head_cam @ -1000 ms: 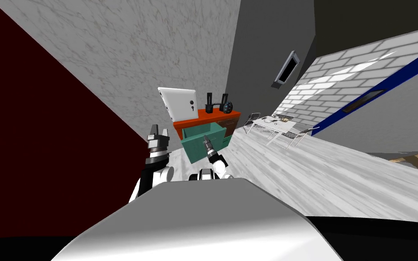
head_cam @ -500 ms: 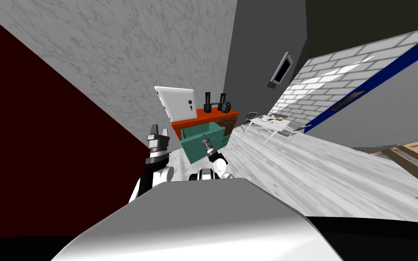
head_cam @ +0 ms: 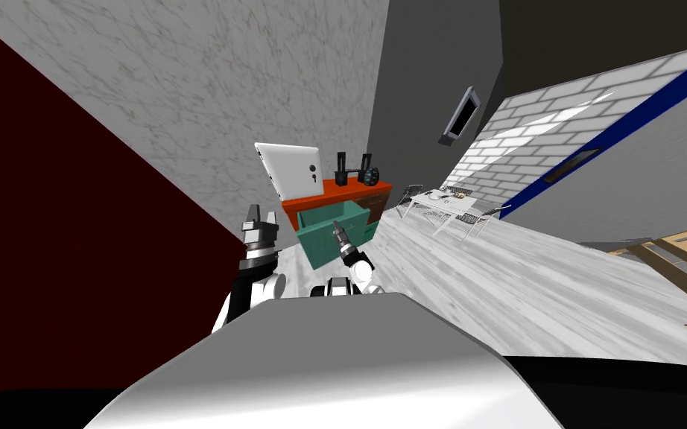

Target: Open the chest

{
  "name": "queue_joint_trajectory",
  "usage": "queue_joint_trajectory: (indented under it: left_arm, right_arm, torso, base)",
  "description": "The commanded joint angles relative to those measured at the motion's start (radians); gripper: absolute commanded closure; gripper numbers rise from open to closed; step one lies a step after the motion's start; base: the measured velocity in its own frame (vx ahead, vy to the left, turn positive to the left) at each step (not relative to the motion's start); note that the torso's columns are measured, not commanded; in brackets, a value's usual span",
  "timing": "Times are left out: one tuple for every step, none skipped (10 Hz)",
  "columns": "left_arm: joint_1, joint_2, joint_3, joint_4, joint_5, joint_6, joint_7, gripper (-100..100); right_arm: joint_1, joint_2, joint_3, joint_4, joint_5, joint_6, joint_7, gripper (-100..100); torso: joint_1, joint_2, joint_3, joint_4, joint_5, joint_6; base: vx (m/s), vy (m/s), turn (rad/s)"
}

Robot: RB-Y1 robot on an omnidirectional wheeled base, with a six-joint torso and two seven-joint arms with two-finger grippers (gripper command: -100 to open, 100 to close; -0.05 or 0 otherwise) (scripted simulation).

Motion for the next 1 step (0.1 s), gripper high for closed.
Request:
queue_joint_trajectory:
  left_arm:
    - [0.0, 0.0, 0.0, 0.0, 0.0, 0.0, 0.0, 0]
  right_arm:
    - [0.0, 0.0, 0.0, 0.0, 0.0, 0.0, 0.0, 0]
  torso:
    - [0.0, 0.0, 0.0, 0.0, 0.0, 0.0]
  base:
    - [0.0, 0.0, 0.0]
